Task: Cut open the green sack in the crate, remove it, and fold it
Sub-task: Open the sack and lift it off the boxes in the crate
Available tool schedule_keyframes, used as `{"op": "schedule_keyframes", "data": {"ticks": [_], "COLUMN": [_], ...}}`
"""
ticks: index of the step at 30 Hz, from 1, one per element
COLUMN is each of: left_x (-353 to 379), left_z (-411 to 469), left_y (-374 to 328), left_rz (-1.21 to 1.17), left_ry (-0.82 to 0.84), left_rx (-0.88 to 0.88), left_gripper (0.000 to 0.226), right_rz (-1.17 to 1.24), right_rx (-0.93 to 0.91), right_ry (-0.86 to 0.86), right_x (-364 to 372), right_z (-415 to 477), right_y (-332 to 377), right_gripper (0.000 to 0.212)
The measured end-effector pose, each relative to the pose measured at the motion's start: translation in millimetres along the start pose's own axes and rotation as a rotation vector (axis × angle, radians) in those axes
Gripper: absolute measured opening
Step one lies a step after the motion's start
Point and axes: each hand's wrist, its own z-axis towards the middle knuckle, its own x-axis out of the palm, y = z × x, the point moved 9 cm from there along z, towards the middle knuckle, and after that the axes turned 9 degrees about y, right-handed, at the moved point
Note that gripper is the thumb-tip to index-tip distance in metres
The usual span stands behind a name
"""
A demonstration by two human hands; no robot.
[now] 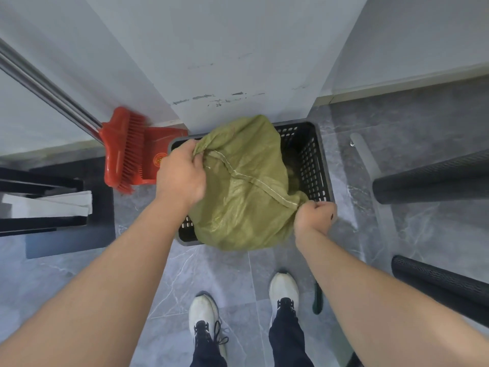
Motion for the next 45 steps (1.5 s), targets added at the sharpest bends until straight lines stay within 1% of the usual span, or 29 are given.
{"op": "schedule_keyframes", "data": {"ticks": [2,4,7,9,12,14,16,18,20,22,24,25,27,28,30,32,33,34,36,37,39,41,43,45], "left_x": [-18,-35,-52,-60,-65,-66,-73,-85,-97,-111,-123,-129,-143,-148,-146,-132,-129,-129,-133,-136,-138,-137,-140,-148], "left_z": [-4,-8,-18,-31,-55,-70,-82,-90,-96,-102,-105,-105,-110,-112,-116,-118,-119,-119,-121,-123,-126,-126,-127,-131], "left_y": [4,8,10,11,5,1,0,-4,-8,-10,-2,8,28,32,21,1,-8,-15,-21,-26,-38,-37,-32,-32], "left_rz": [-0.076,-0.156,-0.230,-0.293,-0.373,-0.400,-0.454,-0.490,-0.467,-0.413,-0.340,-0.315,-0.307,-0.309,-0.286,-0.283,-0.296,-0.313,-0.335,-0.368,-0.396,-0.421,-0.542,-0.634], "left_ry": [-0.028,-0.048,-0.044,-0.061,-0.054,-0.036,-0.040,-0.057,-0.071,-0.096,-0.126,-0.146,-0.203,-0.229,-0.217,-0.156,-0.156,-0.171,-0.213,-0.224,-0.235,-0.219,-0.211,-0.251], "left_rx": [-0.021,-0.038,-0.052,-0.079,-0.089,-0.079,-0.067,-0.046,-0.031,-0.024,-0.044,-0.091,-0.169,-0.168,-0.081,0.042,0.074,0.083,0.063,0.074,0.120,0.070,0.014,0.012], "left_gripper": [0.027,0.027,0.027,0.028,0.026,0.026,0.026,0.026,0.027,0.027,0.027,0.026,0.025,0.025,0.026,0.028,0.030,0.031,0.032,0.031,0.030,0.030,0.028,0.028], "right_rz": [0.102,0.217,0.340,0.359,0.340,0.280,0.219,0.128,-0.004,-0.045,-0.022,0.010,0.088,0.100,0.093,0.105,0.104,0.093,0.087,0.098,0.098,0.110,0.138,0.132], "right_rx": [-0.050,-0.094,-0.164,-0.248,-0.359,-0.421,-0.492,-0.594,-0.578,-0.567,-0.556,-0.523,-0.497,-0.512,-0.550,-0.642,-0.693,-0.718,-0.689,-0.687,-0.698,-0.664,-0.645,-0.670], "right_ry": [-0.053,-0.055,-0.015,0.010,0.052,0.095,0.094,0.109,0.117,0.058,-0.010,-0.048,-0.120,-0.135,-0.114,-0.065,-0.035,-0.009,-0.004,-0.004,0.047,0.063,0.082,0.101], "right_x": [-4,-5,-7,-11,-14,-14,-20,-26,-29,-41,-59,-70,-91,-97,-98,-91,-88,-86,-85,-86,-84,-85,-88,-92], "right_z": [-19,-36,-62,-81,-114,-138,-160,-177,-185,-186,-185,-181,-173,-173,-177,-187,-193,-198,-197,-197,-203,-203,-203,-207], "right_y": [27,53,97,127,157,172,185,202,209,214,216,213,207,207,209,212,214,216,215,215,222,224,227,236], "right_gripper": [0.017,0.009,0.026,0.030,0.029,0.022,0.013,0.011,0.015,0.016,0.016,0.017,0.018,0.018,0.017,0.016,0.016,0.016,0.015,0.015,0.016,0.016,0.015,0.014]}}
